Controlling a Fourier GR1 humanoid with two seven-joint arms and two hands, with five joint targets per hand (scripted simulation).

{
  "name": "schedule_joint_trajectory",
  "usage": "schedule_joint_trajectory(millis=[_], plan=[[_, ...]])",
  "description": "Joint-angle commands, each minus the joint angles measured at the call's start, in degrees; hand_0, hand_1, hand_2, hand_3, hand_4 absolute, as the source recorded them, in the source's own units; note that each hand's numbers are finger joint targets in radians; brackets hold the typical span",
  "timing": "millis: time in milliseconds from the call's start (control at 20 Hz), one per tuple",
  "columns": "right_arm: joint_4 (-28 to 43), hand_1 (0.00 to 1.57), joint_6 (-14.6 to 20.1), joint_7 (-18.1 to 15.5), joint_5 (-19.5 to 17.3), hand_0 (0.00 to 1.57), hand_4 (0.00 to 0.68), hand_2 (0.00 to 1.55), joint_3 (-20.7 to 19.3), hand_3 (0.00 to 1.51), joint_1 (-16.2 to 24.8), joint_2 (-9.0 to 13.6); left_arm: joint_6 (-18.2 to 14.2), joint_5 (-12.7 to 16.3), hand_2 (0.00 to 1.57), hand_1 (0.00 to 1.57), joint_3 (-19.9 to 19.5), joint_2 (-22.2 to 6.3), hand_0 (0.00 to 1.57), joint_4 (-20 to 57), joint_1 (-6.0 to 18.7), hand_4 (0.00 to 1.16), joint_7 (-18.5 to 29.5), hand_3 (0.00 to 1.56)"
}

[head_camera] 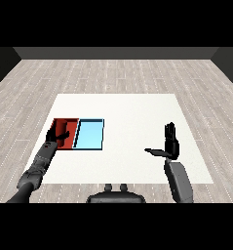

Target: Pick the red can and put it in the red box

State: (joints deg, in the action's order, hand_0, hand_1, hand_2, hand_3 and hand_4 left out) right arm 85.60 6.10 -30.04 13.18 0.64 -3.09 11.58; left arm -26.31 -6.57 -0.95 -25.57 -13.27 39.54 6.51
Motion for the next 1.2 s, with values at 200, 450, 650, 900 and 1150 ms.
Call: schedule_joint_trajectory(millis=[200, 450, 650, 900, 1150], plan=[[3.0, 0.00, -1.9, 0.3, 1.3, 0.00, 0.000, 0.00, -0.5, 0.00, 1.5, 0.7, 9.4, -2.6, 0.45, 0.23, 1.4, -1.4, 0.23, 8.4, 3.2, 0.69, -0.6, 0.00], [0.1, 0.00, -3.3, -4.5, -0.2, 0.00, 0.000, 0.00, 0.8, 0.00, 1.5, -0.7, 11.4, -6.9, 0.00, 0.00, 5.0, -3.8, 0.00, 11.7, 6.1, 0.00, -5.7, 0.00], [1.6, 0.00, -2.3, -1.7, 0.9, 0.00, 0.000, 0.00, -0.3, 0.00, 0.1, -1.1, 10.8, -4.9, 0.00, 0.00, 2.8, -3.7, 0.00, 11.8, 7.8, 0.00, -10.1, 0.00], [3.2, 0.00, -3.9, -3.4, 0.4, 0.00, 0.000, 0.00, 0.2, 0.00, 2.4, -0.2, 1.9, 2.3, 0.00, 0.00, -4.6, -2.9, 0.00, 5.2, 4.1, 0.00, 2.4, 0.00], [5.0, 0.00, -4.4, -2.5, 1.2, 0.00, 0.000, 0.00, 0.8, 0.00, 3.1, -0.6, 6.2, 13.2, 0.00, 0.00, -15.0, 0.6, 0.00, -6.9, 2.6, 0.00, 22.5, 0.00]])
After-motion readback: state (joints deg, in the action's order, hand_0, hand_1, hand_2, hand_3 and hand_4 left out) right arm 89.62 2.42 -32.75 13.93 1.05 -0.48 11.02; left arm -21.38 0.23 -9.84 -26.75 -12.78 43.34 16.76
